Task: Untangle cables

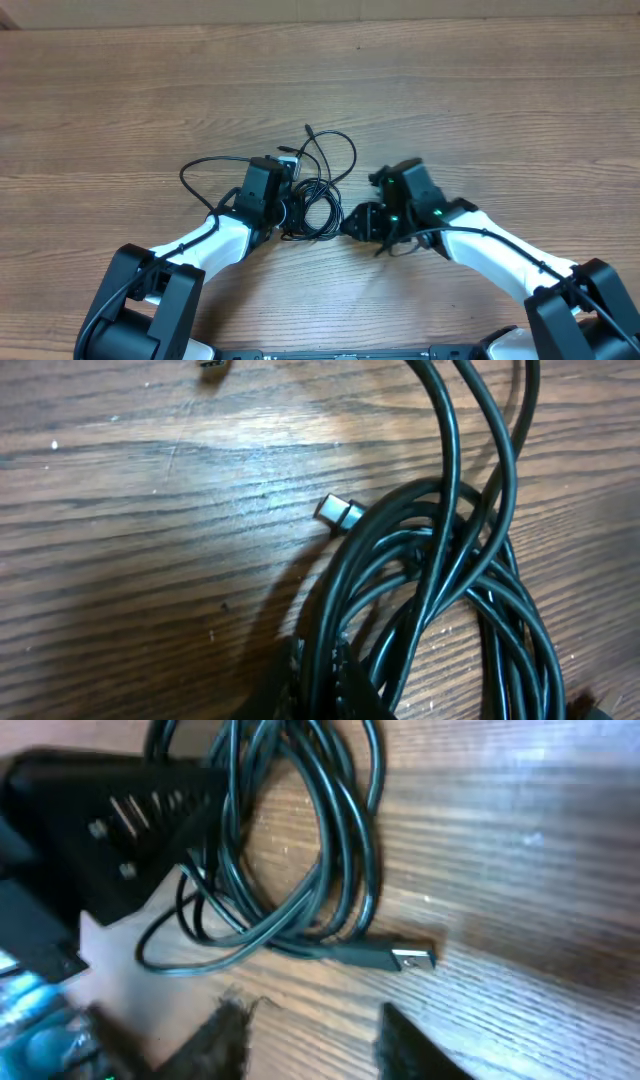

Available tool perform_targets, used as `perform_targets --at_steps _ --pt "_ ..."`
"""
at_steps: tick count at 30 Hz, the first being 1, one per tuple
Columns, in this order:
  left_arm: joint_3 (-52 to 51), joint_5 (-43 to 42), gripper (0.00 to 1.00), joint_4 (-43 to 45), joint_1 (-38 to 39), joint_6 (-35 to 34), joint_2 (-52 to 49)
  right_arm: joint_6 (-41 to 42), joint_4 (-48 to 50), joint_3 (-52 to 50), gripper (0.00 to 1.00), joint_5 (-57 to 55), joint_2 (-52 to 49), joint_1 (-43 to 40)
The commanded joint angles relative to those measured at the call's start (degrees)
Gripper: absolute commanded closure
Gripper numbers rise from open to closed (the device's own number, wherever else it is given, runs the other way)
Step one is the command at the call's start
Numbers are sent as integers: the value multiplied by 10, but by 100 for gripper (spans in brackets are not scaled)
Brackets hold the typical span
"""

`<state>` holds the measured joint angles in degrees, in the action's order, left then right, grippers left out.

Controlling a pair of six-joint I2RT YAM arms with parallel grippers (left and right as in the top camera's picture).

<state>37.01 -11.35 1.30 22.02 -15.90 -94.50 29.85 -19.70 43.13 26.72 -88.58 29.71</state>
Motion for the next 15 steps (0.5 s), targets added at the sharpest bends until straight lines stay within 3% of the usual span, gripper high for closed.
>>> perform_targets --at_steps 1,7,15 --pt "-13 12 96 -15 1 -9 -26 -29 -16 61 64 -98 3 35" --pt "-13 12 96 -15 1 -9 -26 -31 38 68 63 -170 -16 73" --pt "-13 12 96 -15 1 -12 -26 -108 49 68 63 -192 -67 99"
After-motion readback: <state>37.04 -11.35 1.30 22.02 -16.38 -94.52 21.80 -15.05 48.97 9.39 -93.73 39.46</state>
